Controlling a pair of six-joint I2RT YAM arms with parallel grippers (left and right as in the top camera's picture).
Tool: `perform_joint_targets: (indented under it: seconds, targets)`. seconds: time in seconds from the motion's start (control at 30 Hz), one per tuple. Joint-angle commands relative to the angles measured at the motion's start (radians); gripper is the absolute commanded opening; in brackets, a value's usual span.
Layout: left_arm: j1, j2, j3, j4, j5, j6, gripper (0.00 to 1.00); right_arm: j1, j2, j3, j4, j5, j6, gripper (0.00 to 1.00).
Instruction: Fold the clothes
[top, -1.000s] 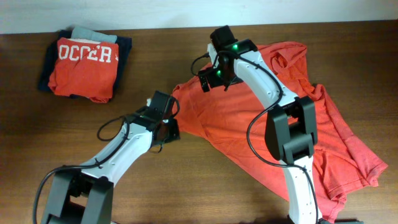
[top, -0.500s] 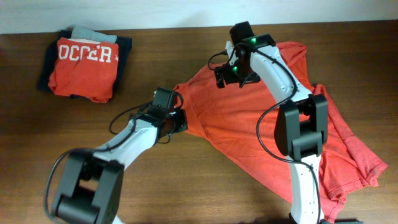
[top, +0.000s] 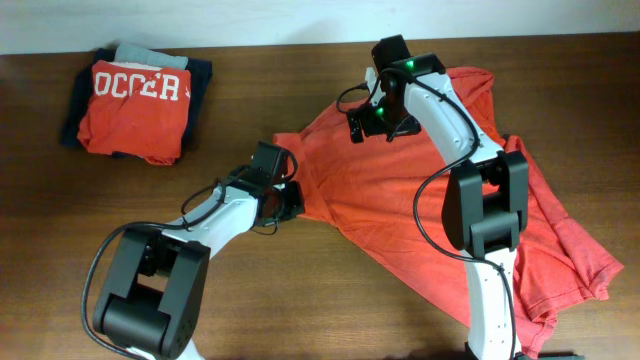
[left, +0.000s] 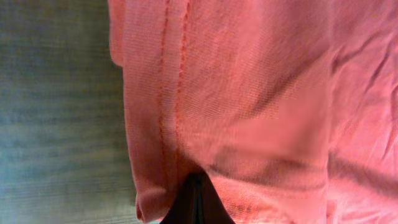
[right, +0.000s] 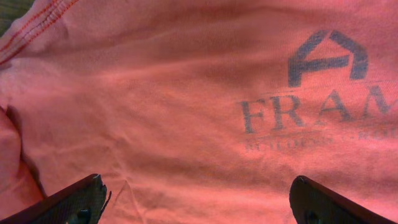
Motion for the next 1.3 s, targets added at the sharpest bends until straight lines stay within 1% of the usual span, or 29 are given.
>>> perform_joint_targets:
  seconds: [0.0, 0.1, 0.17, 0.27, 0.43, 0.6, 0.7, 0.8, 0.9, 1.0, 1.03, 1.07, 1.13, 1.27]
  targets:
    - [0.000, 0.009, -0.007, -0.075, 0.045, -0.021, 0.01, -0.001, -0.051, 0.019, -0.013, -0.009, -0.011, 0.99]
    - [0.000, 0.005, 0.011, -0.129, 0.058, -0.021, 0.01, -0.001, -0.051, 0.019, -0.037, -0.009, -0.012, 0.99]
    - [0.000, 0.003, 0.031, -0.179, 0.058, -0.014, 0.01, -0.001, -0.051, 0.019, -0.053, -0.009, -0.037, 0.99]
    - [0.000, 0.003, 0.061, -0.282, 0.042, 0.029, 0.00, -0.001, -0.051, 0.019, -0.074, -0.009, -0.060, 0.98]
    - [0.000, 0.003, 0.081, -0.452, -0.065, 0.048, 0.01, -0.001, -0.051, 0.019, -0.082, -0.009, -0.063, 0.99]
    - [0.000, 0.003, 0.081, -0.579, -0.141, 0.049, 0.01, -0.001, -0.051, 0.019, -0.087, -0.009, -0.063, 0.99]
    - [0.000, 0.000, 0.081, -0.651, -0.222, 0.048, 0.01, -0.001, -0.051, 0.019, -0.093, -0.009, -0.063, 0.99]
    - [0.000, -0.035, 0.093, -0.669, -0.245, 0.049, 0.01, -0.001, -0.051, 0.019, -0.094, -0.009, -0.063, 0.99]
    - [0.000, -0.119, 0.152, -0.666, -0.243, 0.053, 0.00, -0.001, -0.051, 0.019, -0.094, -0.009, -0.063, 0.99]
    - [0.001, -0.210, 0.212, -0.597, -0.244, 0.133, 0.01, -0.001, -0.051, 0.019, -0.096, -0.010, -0.063, 0.99]
    - [0.003, -0.227, 0.219, -0.572, -0.253, 0.152, 0.03, -0.001, -0.051, 0.019, -0.097, -0.010, -0.063, 0.98]
    - [0.003, -0.240, 0.220, -0.544, -0.270, 0.164, 0.15, -0.001, -0.051, 0.019, -0.099, -0.010, -0.063, 0.99]
    - [0.008, -0.243, 0.220, -0.505, -0.301, 0.173, 0.34, -0.001, -0.051, 0.019, -0.105, -0.010, -0.063, 0.99]
    - [0.039, -0.197, 0.220, -0.476, -0.311, 0.182, 0.43, -0.001, -0.051, 0.019, -0.118, -0.010, -0.063, 0.99]
